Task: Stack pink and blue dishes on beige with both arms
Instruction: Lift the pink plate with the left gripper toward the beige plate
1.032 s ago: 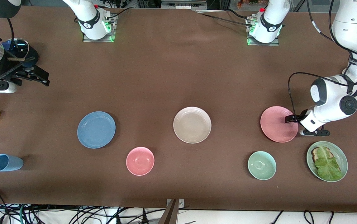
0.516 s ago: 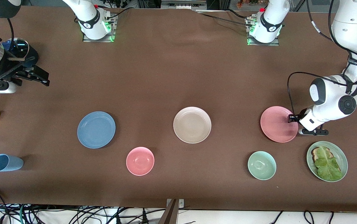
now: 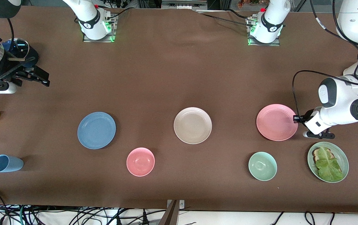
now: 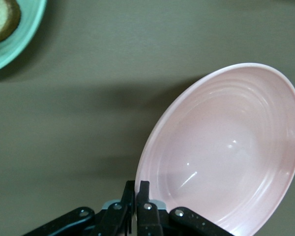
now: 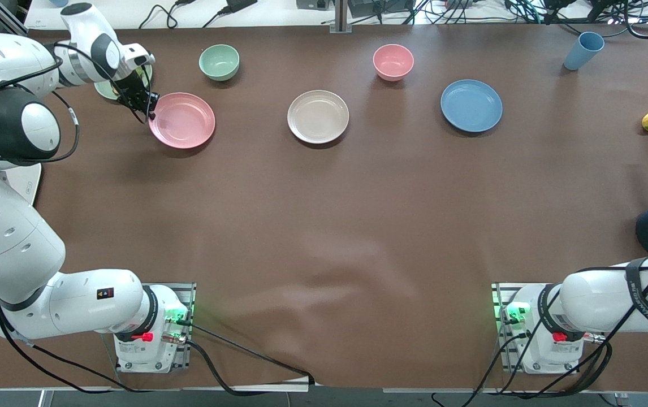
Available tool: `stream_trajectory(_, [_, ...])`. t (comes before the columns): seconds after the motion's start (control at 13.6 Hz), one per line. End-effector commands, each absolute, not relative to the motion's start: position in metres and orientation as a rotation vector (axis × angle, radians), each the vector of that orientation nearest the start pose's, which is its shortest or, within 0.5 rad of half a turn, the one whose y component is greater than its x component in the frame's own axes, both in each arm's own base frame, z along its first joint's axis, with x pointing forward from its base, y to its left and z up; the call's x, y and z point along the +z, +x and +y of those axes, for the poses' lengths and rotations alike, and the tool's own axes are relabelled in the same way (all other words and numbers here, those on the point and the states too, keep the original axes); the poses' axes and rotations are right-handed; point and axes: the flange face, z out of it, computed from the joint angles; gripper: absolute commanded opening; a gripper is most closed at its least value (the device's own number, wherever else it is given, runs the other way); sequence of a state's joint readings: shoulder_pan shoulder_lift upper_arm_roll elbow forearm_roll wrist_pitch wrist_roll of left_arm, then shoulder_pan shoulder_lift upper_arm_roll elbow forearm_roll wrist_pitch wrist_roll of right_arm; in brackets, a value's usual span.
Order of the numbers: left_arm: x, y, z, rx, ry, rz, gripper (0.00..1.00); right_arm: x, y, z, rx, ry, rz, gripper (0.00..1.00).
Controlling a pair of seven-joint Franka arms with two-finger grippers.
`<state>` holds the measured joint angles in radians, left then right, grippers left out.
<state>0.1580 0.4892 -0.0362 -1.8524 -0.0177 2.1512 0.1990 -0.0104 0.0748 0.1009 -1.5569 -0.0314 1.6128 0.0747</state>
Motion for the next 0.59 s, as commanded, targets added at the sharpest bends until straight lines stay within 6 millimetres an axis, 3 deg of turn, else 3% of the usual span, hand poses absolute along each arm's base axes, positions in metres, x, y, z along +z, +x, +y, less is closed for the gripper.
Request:
stream_trajectory(0.0, [0.276, 0.618, 0.043, 0.318, -3.214, 0.106, 0.00, 0.597, 0.579, 0.047, 0.029, -3.155, -0.008, 1.00])
stream_trajectory(0.22, [0.302, 0.616, 0.008, 0.333, -3.288, 0.067, 0.00, 0.597, 0.579, 0.048, 0.034, -3.155, -0.010, 1.00])
stream_trajectory(0.52, [0.320, 0.618, -0.064, 0.326, -3.323, -0.038, 0.00, 0.597, 0.579, 0.048, 0.031, -3.155, -0.010, 1.00])
